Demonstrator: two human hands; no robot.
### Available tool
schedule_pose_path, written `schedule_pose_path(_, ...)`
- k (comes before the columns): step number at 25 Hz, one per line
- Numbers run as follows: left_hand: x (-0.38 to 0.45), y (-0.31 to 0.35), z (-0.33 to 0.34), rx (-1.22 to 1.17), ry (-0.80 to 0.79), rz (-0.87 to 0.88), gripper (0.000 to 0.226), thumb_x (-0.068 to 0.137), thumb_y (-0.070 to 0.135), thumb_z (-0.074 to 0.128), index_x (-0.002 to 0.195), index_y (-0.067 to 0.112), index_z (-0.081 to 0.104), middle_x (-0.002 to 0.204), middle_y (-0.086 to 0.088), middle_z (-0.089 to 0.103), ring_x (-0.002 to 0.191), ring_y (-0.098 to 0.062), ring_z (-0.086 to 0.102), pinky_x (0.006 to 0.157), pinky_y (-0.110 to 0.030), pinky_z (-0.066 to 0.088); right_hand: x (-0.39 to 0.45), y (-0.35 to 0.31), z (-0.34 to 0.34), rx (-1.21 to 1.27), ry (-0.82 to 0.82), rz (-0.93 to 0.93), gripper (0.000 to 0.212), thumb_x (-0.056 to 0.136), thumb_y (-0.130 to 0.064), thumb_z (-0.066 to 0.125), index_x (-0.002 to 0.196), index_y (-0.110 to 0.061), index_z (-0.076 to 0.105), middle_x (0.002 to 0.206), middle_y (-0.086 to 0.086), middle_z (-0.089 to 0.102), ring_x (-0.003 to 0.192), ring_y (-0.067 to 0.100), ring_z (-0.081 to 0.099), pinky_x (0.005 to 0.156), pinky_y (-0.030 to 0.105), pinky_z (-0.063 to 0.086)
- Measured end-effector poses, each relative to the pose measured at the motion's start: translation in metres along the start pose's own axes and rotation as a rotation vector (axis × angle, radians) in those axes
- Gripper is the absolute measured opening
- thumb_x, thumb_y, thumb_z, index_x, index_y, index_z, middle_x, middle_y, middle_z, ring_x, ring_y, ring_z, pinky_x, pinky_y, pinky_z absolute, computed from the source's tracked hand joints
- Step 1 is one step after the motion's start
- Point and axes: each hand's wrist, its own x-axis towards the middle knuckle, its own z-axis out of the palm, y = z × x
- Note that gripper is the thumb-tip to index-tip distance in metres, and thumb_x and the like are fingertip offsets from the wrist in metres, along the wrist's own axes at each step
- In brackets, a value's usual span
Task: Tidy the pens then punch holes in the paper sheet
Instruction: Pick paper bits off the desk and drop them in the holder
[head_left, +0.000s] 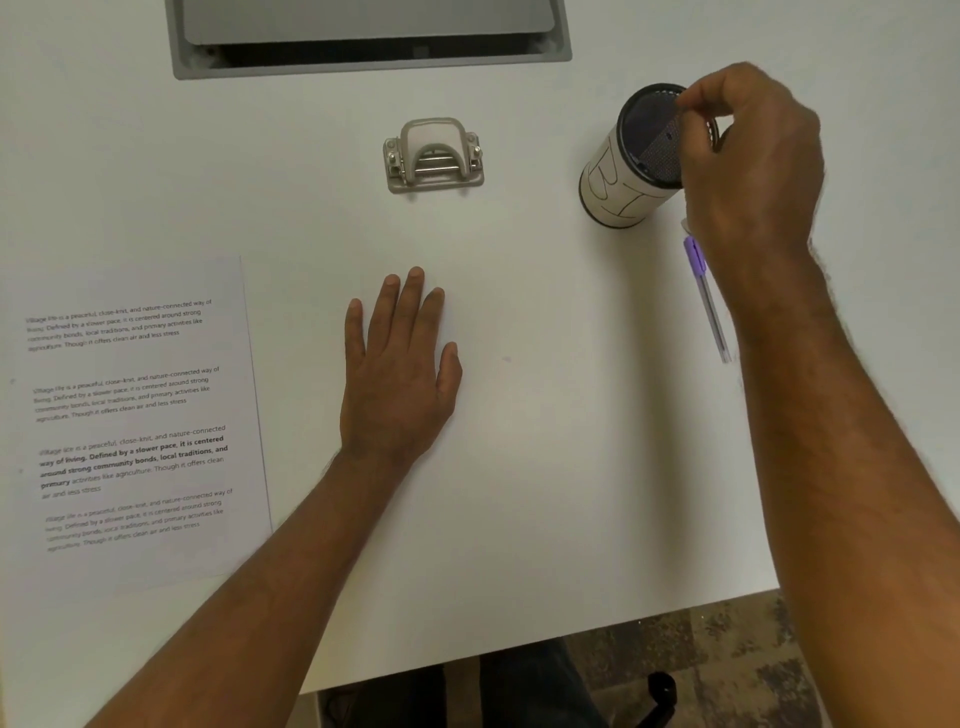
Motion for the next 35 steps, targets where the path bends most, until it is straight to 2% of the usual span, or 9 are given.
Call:
schedule_pose_path(5,0.000,0.000,0.001,-0.003,0.004,0.000,0.060,0.107,0.040,0.031,0.162,0.016,0.033,0.174,-0.007,0.022,0.162,-0.026,0.016,0.131,-0.056,0.011,-0.014,-0.001,0.001,0.022,0.094,-0.036,0.027,0.099,-0.033,0.049,0.117,-0.025,0.067,0.120,-0.006,0.063,0.108,0.015,0.059,0.081,0.024,0.046)
schedule_pose_path(10,0.000,0.000,0.001,0.003,0.004,-0.001,0.060,0.107,0.040,0.032,0.162,0.017,0.033,0.174,-0.006,0.022,0.162,-0.025,0.016,0.131,-0.056,0.010,-0.055,-0.003,0.008,0.299,0.301,-0.120,0.020,0.094,-0.009,0.053,0.104,-0.011,0.070,0.110,-0.001,0.052,0.083,0.006,0.053,0.071,0.025,0.049)
schedule_pose_path(12,-0.001,0.000,0.001,-0.004,0.015,-0.001,0.060,0.106,0.039,0.033,0.161,0.016,0.034,0.174,-0.006,0.023,0.162,-0.025,0.017,0.131,-0.056,0.011,-0.091,-0.006,0.020,0.353,0.228,-0.067,0.016,0.096,-0.010,0.056,0.104,-0.014,0.069,0.107,-0.002,0.056,0.076,0.006,0.053,0.068,0.026,0.048)
schedule_pose_path(15,-0.001,0.001,0.000,-0.014,0.029,0.001,0.059,0.106,0.037,0.035,0.161,0.016,0.035,0.173,-0.007,0.024,0.162,-0.025,0.018,0.131,-0.056,0.012,-0.156,-0.007,0.042,0.367,-0.049,0.009,0.011,0.098,-0.015,0.061,0.104,-0.016,0.071,0.102,-0.004,0.061,0.077,0.009,0.058,0.067,0.029,0.053)
schedule_pose_path(17,0.000,0.001,0.000,-0.012,0.032,0.004,0.059,0.106,0.038,0.036,0.161,0.016,0.035,0.173,-0.007,0.024,0.162,-0.025,0.018,0.131,-0.056,0.012,-0.189,-0.005,0.054,0.303,-0.198,0.009,0.008,0.099,-0.015,0.065,0.102,-0.017,0.072,0.100,-0.006,0.062,0.085,0.012,0.061,0.076,0.032,0.055)
schedule_pose_path(19,0.000,0.000,0.001,-0.009,0.028,0.005,0.059,0.106,0.038,0.035,0.161,0.016,0.034,0.173,-0.007,0.024,0.162,-0.025,0.018,0.131,-0.056,0.012,-0.207,-0.004,0.061,0.236,-0.270,0.004,0.010,0.100,-0.015,0.066,0.106,-0.018,0.073,0.103,-0.006,0.065,0.097,0.014,0.062,0.085,0.034,0.055)
schedule_pose_path(22,-0.001,-0.001,0.003,0.003,0.028,0.007,0.059,0.107,0.039,0.035,0.162,0.016,0.033,0.174,-0.007,0.023,0.162,-0.025,0.017,0.131,-0.056,0.011,-0.210,-0.007,0.064,0.217,-0.274,0.016,0.014,0.100,-0.019,0.067,0.112,-0.020,0.076,0.105,-0.005,0.067,0.103,0.015,0.061,0.088,0.034,0.055)
schedule_pose_path(28,-0.002,-0.001,0.002,0.000,0.029,0.010,0.059,0.107,0.039,0.033,0.162,0.015,0.033,0.174,-0.008,0.023,0.162,-0.026,0.017,0.131,-0.056,0.011,-0.202,-0.017,0.068,0.194,-0.270,0.054,0.012,0.099,-0.029,0.071,0.106,-0.024,0.078,0.102,-0.009,0.071,0.101,0.011,0.063,0.084,0.033,0.057)
schedule_pose_path(35,-0.002,-0.001,0.002,0.011,0.019,0.007,0.060,0.107,0.039,0.033,0.162,0.016,0.032,0.174,-0.007,0.021,0.162,-0.026,0.016,0.131,-0.056,0.011,-0.196,-0.025,0.067,0.029,-0.291,-0.026,0.010,0.099,-0.022,0.067,0.092,-0.022,0.073,0.092,-0.008,0.066,0.091,0.011,0.060,0.071,0.025,0.049)
